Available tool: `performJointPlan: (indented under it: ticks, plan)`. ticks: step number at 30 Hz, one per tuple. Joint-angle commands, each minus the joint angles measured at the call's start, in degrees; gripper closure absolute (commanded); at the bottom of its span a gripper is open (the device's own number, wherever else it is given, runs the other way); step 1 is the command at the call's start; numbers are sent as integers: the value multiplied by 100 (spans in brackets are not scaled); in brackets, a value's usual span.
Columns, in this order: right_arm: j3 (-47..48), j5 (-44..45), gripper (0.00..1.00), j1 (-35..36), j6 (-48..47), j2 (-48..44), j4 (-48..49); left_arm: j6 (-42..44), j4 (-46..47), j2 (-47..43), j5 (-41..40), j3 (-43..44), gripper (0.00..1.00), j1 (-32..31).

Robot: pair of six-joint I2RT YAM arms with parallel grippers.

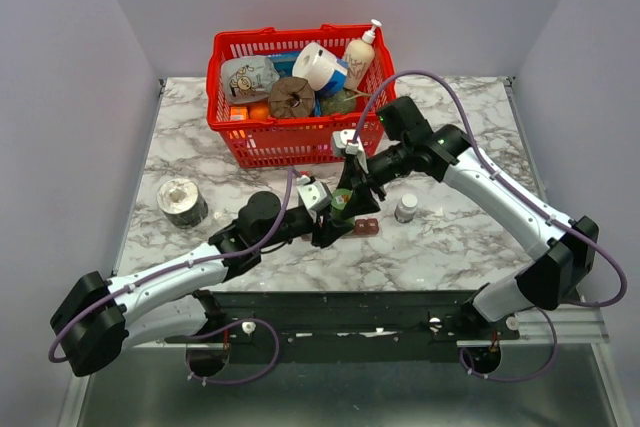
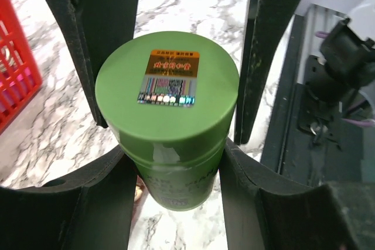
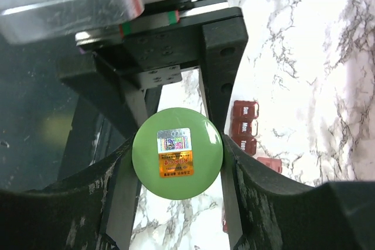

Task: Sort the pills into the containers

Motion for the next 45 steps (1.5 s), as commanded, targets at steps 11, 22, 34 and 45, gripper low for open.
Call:
performJointPlan:
  ticks: [11,22,34,45]
  plan:
    - [-121,187,53,24,1073,31,-393,852,122,-39,-994,241,100,32]
    - [-235,117,84,-274,1257,-118,-130,529,182,-302,-1274,92,45,84]
    - [-1086,555,88,-2233,1643,-916,643,1053,-589,-1277,-1590,-84,1,383]
    - [-1144,3956,86,-3826,3497,43,4044,2258,-2068,-1708,-2496,-119,1,436]
